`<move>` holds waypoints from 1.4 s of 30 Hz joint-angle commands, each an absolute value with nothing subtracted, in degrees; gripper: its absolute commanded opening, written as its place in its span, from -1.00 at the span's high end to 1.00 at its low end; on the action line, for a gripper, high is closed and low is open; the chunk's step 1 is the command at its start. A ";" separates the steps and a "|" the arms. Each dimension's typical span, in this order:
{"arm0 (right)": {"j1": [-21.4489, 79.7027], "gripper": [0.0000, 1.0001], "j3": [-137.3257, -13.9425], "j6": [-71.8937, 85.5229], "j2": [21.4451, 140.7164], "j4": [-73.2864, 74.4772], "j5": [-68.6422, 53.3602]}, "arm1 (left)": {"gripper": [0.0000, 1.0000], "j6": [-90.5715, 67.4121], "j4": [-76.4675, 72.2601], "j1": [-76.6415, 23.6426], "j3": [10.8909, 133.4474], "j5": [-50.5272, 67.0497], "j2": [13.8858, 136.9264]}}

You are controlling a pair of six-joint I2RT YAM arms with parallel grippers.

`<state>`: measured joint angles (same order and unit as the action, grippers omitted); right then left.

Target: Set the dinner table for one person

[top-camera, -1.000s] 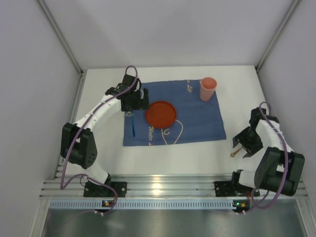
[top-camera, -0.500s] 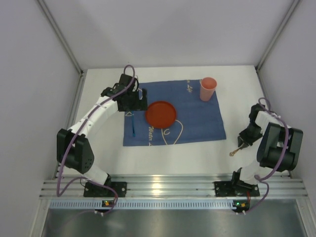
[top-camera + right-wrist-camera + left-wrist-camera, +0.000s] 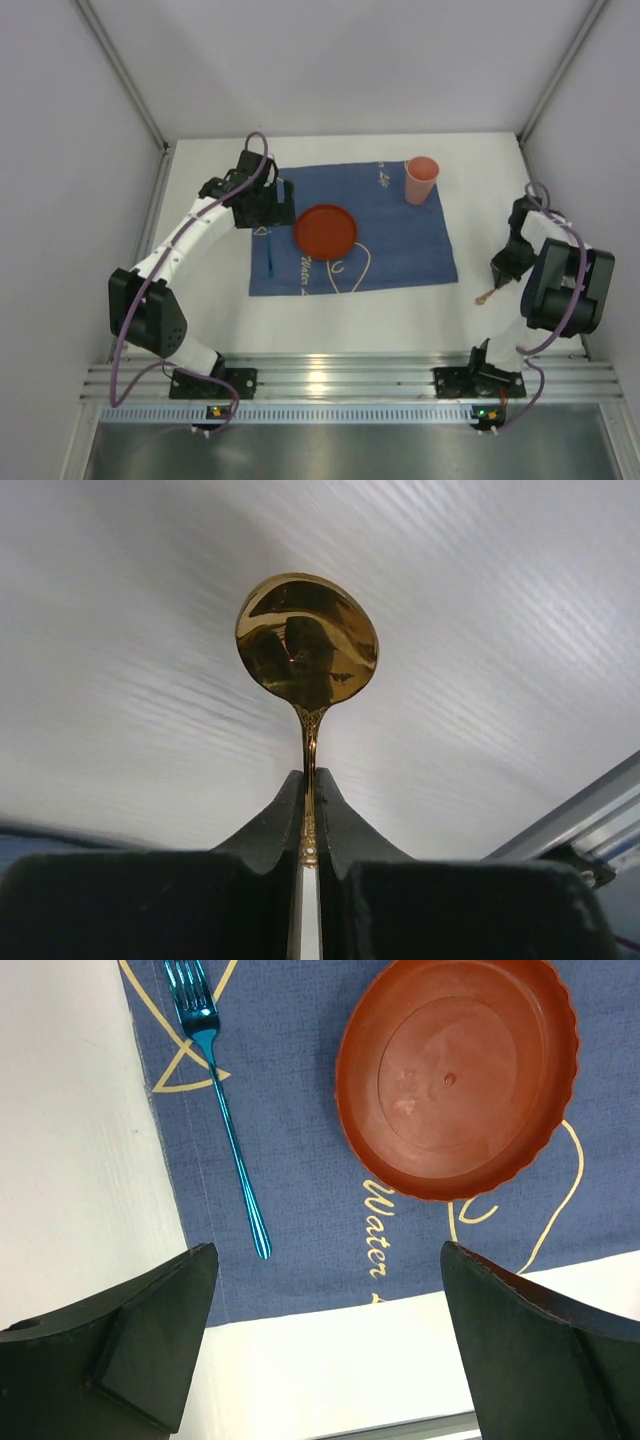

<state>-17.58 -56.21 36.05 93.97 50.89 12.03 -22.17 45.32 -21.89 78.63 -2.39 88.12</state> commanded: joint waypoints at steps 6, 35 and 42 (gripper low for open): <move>2.95 1.00 -84.61 31.38 87.62 56.68 25.22 | -0.97 -23.99 46.05 -21.80 84.19 -3.16 90.52; 28.21 0.59 -103.18 18.37 121.99 48.34 11.69 | -0.97 -25.93 54.14 -21.80 92.11 -9.49 90.18; 28.21 -0.45 -106.43 18.63 120.85 50.97 11.69 | -0.97 -26.45 53.88 -21.80 92.20 -9.14 90.44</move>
<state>27.38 -101.93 19.07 122.56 50.15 11.88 -25.65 53.19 -21.89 91.00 -8.60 92.51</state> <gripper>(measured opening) 0.705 0.983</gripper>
